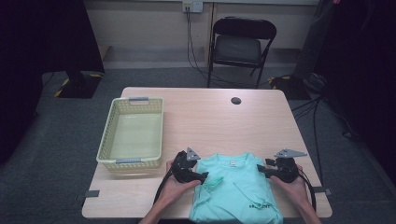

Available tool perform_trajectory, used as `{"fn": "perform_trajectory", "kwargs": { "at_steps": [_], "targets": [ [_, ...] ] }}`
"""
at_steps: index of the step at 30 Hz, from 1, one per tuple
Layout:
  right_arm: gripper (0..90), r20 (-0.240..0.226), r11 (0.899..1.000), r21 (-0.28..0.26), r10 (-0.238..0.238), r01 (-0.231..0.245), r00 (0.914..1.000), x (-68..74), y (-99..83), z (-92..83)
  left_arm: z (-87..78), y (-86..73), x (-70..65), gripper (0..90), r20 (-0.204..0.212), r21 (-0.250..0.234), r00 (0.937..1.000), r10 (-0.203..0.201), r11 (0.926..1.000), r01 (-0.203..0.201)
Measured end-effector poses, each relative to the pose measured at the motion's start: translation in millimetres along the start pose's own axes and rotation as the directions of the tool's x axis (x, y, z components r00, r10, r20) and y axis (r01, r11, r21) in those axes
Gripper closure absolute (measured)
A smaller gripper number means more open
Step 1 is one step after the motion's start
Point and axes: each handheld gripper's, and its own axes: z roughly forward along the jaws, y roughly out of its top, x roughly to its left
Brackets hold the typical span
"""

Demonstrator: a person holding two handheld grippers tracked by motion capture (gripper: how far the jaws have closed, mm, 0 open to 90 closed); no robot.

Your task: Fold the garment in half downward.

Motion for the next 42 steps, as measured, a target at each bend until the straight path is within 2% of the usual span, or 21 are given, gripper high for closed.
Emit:
{"fn": "perform_trajectory", "kwargs": {
  "at_steps": [3,5,7,10,13,18,22,24,27,32,36,39,42],
  "targets": [
    [46.9,-0.003,1.0,-0.001,-0.006,0.006,1.0,2.6,0.0,2.9,0.4,0.6,2.8,26.0,0.01,-0.016,0.9996,-0.025,0.9995,0.025],
    [46.0,-0.003,1.0,-0.003,-0.015,0.015,0.9999,4.3,0.2,4.4,1.0,1.7,3.2,31.0,-0.009,-0.013,0.9999,-0.012,0.9998,0.012],
    [45.8,0.009,1.0,0.004,-0.02,0.02,0.9998,5.8,0.5,6.5,1.6,2.0,4.1,36.2,-0.003,-0.025,0.9998,-0.021,0.9995,0.021],
    [47.2,0.02,1.0,0.001,-0.018,0.018,0.9997,7.1,1.5,8.3,3.1,2.4,2.0,36.7,-0.023,-0.023,0.9997,0.001,0.9997,-0.001],
    [55.6,0.037,1.0,-0.006,-0.017,0.017,0.9992,7.6,2.2,9.5,4.2,2.8,0.3,38.5,-0.039,-0.025,0.9992,0.012,0.9996,-0.013],
    [75.7,0.022,1.0,-0.011,-0.005,0.005,0.9997,7.9,1.4,8.4,5.1,2.6,-0.7,40.7,-0.053,-0.031,0.9984,0.018,0.9993,-0.02],
    [85.1,0.006,1.0,-0.013,-0.005,0.005,1.0,9.4,0.3,7.7,5.1,1.6,-2.0,40.9,-0.064,-0.037,0.9979,0.013,0.9992,-0.016],
    [86.1,0.004,1.0,-0.014,-0.001,0.001,1.0,9.9,0.1,7.8,5.0,1.7,-1.8,41.6,-0.065,-0.037,0.9978,0.011,0.9992,-0.014],
    [86.1,0.002,1.0,-0.015,-0.001,0.001,1.0,9.6,0.0,7.8,4.8,1.4,-2.3,48.0,-0.059,-0.046,0.9981,0.013,0.9988,-0.016],
    [85.8,-0.003,1.0,-0.018,0.01,-0.01,0.9999,9.0,-0.9,7.5,4.8,1.4,-0.3,59.6,-0.027,-0.057,0.9995,0.014,0.9982,-0.015],
    [85.7,-0.008,1.0,-0.02,0.015,-0.015,0.9999,8.7,-1.2,7.4,3.1,-1.6,7.5,73.4,0.019,-0.074,0.999,-0.04,0.9964,0.041],
    [85.7,-0.019,0.999,-0.024,0.022,-0.023,0.9996,7.0,-1.9,7.2,2.6,-4.2,12.4,79.1,0.052,-0.086,0.9961,-0.071,0.9934,0.076],
    [85.9,-0.043,0.999,-0.029,0.035,-0.036,0.9985,5.1,-3.1,6.7,2.6,-5.1,11.0,80.2,0.042,-0.094,0.9973,-0.06,0.9935,0.064]
  ]
}}
